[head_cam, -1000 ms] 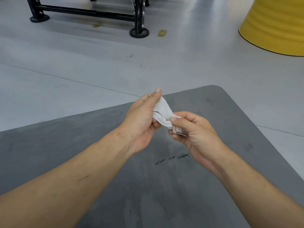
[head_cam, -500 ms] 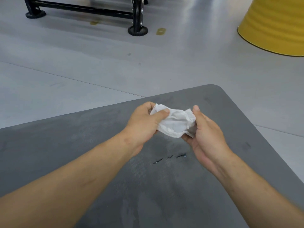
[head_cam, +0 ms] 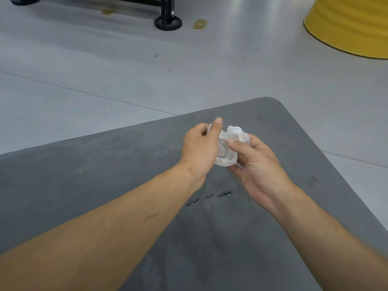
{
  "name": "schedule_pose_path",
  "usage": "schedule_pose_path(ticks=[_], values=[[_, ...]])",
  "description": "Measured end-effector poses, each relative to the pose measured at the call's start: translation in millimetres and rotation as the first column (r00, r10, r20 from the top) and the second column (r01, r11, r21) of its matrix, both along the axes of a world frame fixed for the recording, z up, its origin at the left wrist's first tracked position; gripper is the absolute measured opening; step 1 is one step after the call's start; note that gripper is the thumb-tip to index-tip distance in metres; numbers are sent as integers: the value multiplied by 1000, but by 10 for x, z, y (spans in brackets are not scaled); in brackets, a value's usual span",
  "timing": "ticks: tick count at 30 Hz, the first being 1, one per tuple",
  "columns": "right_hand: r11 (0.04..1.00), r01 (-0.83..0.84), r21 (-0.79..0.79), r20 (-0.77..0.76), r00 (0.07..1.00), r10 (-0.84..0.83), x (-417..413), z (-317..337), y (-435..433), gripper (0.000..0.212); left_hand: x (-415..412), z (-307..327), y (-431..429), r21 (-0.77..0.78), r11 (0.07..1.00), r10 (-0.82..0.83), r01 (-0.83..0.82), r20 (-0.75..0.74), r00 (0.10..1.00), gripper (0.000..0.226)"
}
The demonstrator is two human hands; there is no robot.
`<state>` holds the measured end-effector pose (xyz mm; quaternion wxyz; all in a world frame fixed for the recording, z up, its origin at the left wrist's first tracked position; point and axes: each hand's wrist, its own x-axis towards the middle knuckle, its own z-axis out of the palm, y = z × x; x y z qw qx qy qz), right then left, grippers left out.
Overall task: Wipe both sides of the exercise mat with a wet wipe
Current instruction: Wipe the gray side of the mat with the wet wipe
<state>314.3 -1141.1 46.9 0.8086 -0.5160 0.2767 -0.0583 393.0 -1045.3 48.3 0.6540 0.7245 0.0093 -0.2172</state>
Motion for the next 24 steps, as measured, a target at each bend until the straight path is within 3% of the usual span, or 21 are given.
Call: schedule_pose_path(ticks=[8,14,17,21,24], values=[[976,162,-148,-140,973,-183,186,-445,-482,12,229,-450,-379,104,992,-78,72,55,995,40],[903,269,-334,-194,918,-346,333,-752,-908,23,496,-887,-625,333,933,-211,134,206,956,17],[843,285,-457,-186,896,-403,385,-847,-1096,25,660,-1090,-718,495,859,-315,129,313,896,7],[799,274,-535,-164,894,-416,436,-955,-1303,28,857,-1315,-801,728,678,-521,104,377,766,31],[816,271,-510,-160,903,-400,486,-1048,-1417,30,920,-1445,-822,793,608,-610,34,439,659,37]])
